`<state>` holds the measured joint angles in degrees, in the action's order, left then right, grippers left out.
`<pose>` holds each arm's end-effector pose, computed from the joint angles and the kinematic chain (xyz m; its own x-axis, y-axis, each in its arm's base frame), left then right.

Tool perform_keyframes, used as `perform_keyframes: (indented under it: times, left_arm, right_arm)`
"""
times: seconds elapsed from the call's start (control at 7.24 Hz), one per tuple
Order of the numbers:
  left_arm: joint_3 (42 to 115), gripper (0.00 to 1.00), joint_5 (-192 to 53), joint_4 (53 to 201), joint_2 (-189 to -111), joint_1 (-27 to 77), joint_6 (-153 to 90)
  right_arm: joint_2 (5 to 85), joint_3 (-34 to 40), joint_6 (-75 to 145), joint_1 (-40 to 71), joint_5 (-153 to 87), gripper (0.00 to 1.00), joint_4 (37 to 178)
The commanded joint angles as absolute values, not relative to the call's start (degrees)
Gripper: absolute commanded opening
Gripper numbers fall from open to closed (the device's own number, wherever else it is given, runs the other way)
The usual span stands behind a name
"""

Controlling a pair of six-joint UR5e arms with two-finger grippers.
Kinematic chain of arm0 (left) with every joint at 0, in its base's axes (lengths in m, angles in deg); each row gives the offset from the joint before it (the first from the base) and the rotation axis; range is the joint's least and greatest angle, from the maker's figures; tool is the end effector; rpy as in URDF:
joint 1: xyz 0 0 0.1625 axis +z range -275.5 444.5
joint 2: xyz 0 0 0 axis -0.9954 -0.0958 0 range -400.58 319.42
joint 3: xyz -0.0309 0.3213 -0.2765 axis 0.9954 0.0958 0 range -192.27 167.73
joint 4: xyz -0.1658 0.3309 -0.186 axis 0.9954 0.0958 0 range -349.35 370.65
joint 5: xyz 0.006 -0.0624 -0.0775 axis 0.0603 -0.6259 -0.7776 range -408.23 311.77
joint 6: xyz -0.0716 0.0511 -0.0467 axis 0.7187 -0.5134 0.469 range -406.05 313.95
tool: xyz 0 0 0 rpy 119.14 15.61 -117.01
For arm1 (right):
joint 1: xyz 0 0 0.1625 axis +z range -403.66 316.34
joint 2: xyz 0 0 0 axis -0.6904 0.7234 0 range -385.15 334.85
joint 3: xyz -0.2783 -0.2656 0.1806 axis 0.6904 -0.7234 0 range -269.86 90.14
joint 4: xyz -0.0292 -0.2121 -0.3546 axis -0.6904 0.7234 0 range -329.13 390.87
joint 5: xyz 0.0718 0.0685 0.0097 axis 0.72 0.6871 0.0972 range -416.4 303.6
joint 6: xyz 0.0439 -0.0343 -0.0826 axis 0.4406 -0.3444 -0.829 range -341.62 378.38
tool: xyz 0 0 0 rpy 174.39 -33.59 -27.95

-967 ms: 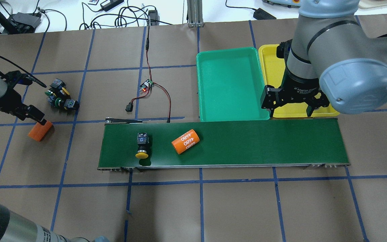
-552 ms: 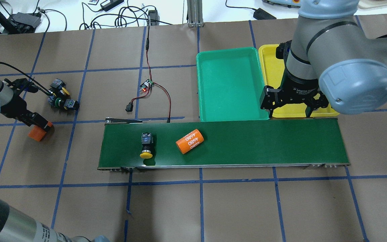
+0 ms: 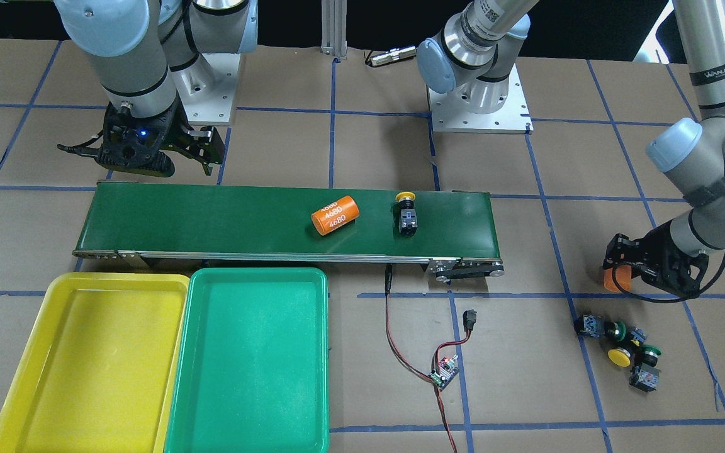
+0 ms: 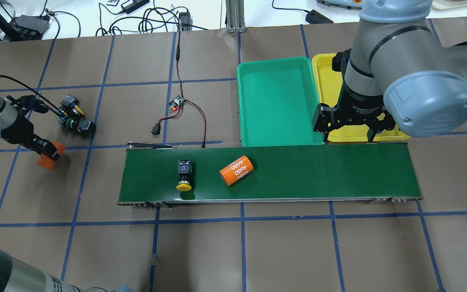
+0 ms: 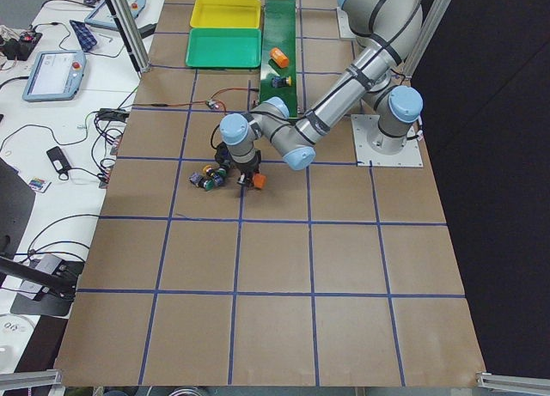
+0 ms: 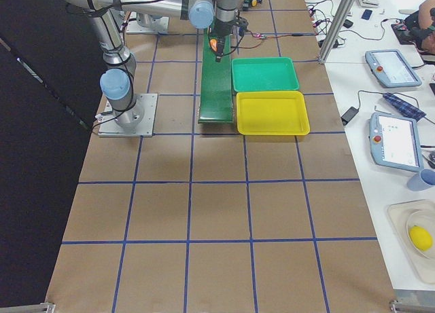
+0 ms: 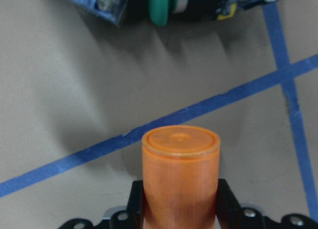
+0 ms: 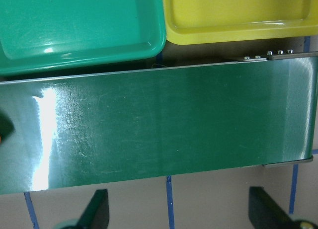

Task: Sort buttons by color to trays
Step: 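Place the orange cylinder on the conveyor belt with the left gripper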

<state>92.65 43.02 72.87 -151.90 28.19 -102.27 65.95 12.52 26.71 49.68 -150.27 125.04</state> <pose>0.1986 -0.5344 0.2135 -0.9195 0.3772 0.1103 0.3879 0.9163 0.0997 0.1534 -0.4550 0.3997 -0.9934 0.0777 0.0841 0.0869 0.9898 0.1128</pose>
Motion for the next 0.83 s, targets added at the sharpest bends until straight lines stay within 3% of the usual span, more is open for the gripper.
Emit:
perform_keyframes:
  times: [0.0,0.28,0.69]
  left_arm:
    - [92.9,0.00,42.6,81.6,-144.2,22.7,-103.2]
    - [94.2,0.00,40.5,84.8,-139.2,10.6,-103.7]
    - [98.3,0.00,41.1,83.3,-137.8,-4.5,-108.4]
  right_arm:
    - [66.2,12.4,26.6,49.7,-150.2,1.00,125.6]
    - [66.1,12.4,26.6,49.7,-150.3,1.00,125.8]
    - [66.2,12.5,26.7,49.7,-150.3,1.00,125.7]
